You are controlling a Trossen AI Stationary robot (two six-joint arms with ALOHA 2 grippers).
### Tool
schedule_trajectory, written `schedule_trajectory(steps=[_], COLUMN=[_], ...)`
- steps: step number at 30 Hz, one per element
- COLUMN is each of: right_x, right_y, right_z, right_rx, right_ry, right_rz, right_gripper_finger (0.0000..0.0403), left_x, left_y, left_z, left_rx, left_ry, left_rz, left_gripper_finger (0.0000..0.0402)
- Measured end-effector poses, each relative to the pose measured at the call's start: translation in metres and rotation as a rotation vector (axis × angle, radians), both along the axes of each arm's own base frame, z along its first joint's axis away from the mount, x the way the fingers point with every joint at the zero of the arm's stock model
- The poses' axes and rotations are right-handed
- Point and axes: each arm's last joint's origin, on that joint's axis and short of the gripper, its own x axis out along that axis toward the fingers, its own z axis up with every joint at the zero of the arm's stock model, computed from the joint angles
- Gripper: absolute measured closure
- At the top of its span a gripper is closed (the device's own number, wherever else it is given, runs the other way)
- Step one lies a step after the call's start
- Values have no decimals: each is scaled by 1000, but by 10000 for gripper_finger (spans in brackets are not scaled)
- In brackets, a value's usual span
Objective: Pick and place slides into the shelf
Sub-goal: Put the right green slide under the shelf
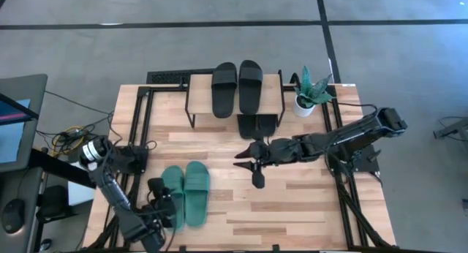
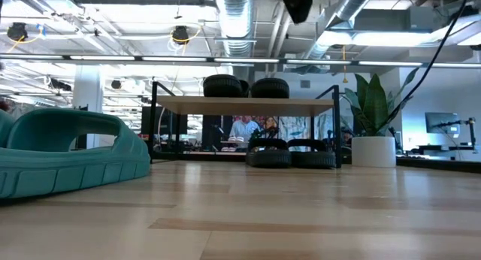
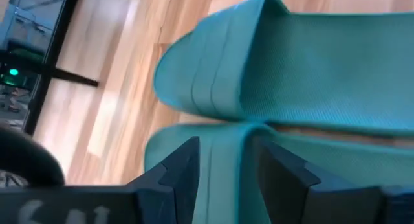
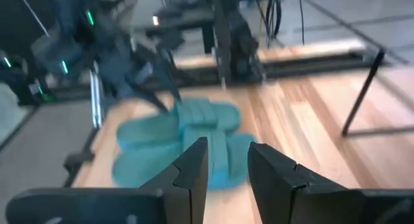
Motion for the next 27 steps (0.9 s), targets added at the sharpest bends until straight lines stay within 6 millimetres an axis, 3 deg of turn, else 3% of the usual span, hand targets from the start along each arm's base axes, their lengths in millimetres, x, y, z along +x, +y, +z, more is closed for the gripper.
schedule_trajectory(steps=[4,10,18,23,27], right_x=[-8,-39,-90,-120,-139], right_y=[0,-5,-7,-9,-10], right_z=[19,58,97,111,118], right_rx=[1,-13,-48,-41,-33], right_ry=[-88,-205,-315,-345,-355], right_rz=[19,42,87,122,151], right_gripper_finger=[305,305,305,305,305], left_x=[21,49,66,77,81], left_y=[9,19,29,29,38], left_z=[-2,-4,-6,-16,-18], left_rx=[7,-29,-90,-183,-185], left_ry=[25,41,78,62,56], left_rz=[-21,-42,-17,-57,6], left_gripper_finger=[267,267,267,267,267])
